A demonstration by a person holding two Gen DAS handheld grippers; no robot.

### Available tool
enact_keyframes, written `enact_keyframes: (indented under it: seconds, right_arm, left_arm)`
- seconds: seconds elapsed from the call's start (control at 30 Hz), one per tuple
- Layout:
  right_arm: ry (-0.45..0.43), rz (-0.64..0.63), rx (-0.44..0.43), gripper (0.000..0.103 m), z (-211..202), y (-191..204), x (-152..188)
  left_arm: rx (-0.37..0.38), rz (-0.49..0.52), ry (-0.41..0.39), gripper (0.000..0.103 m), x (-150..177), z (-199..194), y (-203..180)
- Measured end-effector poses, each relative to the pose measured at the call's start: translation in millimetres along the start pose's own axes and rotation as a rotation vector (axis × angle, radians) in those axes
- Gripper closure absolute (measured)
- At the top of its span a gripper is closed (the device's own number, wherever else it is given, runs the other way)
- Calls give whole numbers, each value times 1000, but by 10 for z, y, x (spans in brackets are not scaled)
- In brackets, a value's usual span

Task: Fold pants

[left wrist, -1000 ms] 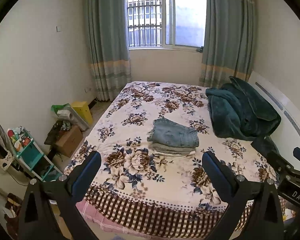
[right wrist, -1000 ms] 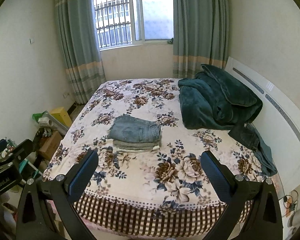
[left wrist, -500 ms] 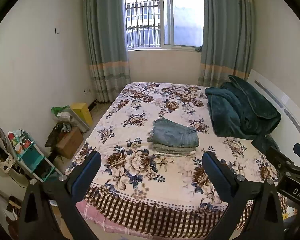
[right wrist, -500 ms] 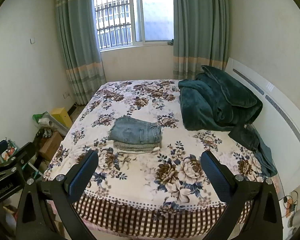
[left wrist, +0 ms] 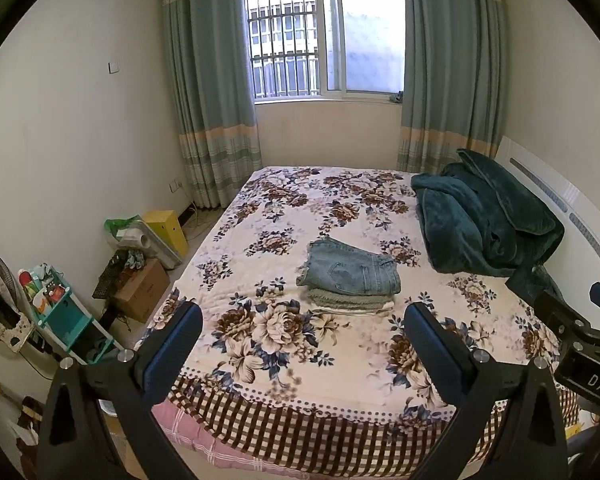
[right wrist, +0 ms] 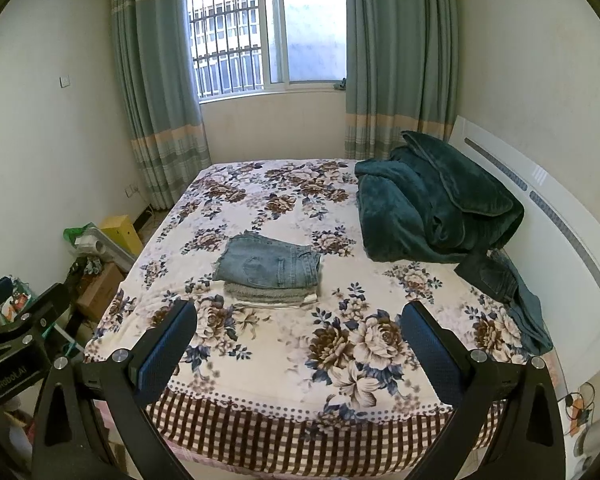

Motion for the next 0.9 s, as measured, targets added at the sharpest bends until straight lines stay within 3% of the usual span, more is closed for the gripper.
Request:
enact_keyframes:
  seconds: [0.9]
  right_arm:
    - [0, 3, -3, 0, 63, 5, 31]
  left_arm:
    - [5, 2, 0, 0, -33, 35, 35]
Point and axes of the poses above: each gripper's, at about its wrist camera, not at the fingertips, and z roughly the way its jaws point, y to its left, x to its underside, the point moved 6 cm from there along z, roughly the way its jaws point, and after that the axes turned 3 degrees about x, right-handed, at the moved point
